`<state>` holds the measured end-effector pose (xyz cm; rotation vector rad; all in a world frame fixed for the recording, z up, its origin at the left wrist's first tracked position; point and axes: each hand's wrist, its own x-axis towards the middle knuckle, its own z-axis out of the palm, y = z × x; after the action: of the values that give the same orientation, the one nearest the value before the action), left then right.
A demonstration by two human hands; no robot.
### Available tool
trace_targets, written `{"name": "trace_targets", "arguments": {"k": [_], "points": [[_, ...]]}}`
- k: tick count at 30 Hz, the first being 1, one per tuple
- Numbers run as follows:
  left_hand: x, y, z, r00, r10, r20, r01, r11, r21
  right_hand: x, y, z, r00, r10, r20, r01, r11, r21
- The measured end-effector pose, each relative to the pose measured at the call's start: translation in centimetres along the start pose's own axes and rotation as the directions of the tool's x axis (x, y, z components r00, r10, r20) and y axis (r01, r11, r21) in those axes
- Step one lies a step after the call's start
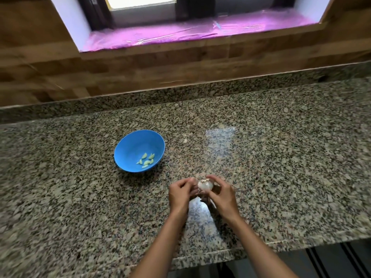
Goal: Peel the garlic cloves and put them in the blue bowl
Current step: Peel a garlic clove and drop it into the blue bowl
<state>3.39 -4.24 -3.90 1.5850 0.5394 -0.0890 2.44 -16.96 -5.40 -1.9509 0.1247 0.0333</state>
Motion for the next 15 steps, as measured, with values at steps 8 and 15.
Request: {"name": "trace_targets", "arguments": {"k": [8, 15], "points": [[1.1, -1.6, -4.5, 0.919, 0.322, 0.226, -0.381, 0.581, 0.719, 1.5, 0.7, -3.0, 0.998, -0.03, 0.046, 0.043, 0.942, -0.332], [1.4, -0.4, -5.6, 0.977, 0.213, 0.015, -0.182, 0.795, 0.579, -1.3, 0.3, 0.2, 0.94, -0.339, 0.034, 0.303, 0.787, -0.537]]}}
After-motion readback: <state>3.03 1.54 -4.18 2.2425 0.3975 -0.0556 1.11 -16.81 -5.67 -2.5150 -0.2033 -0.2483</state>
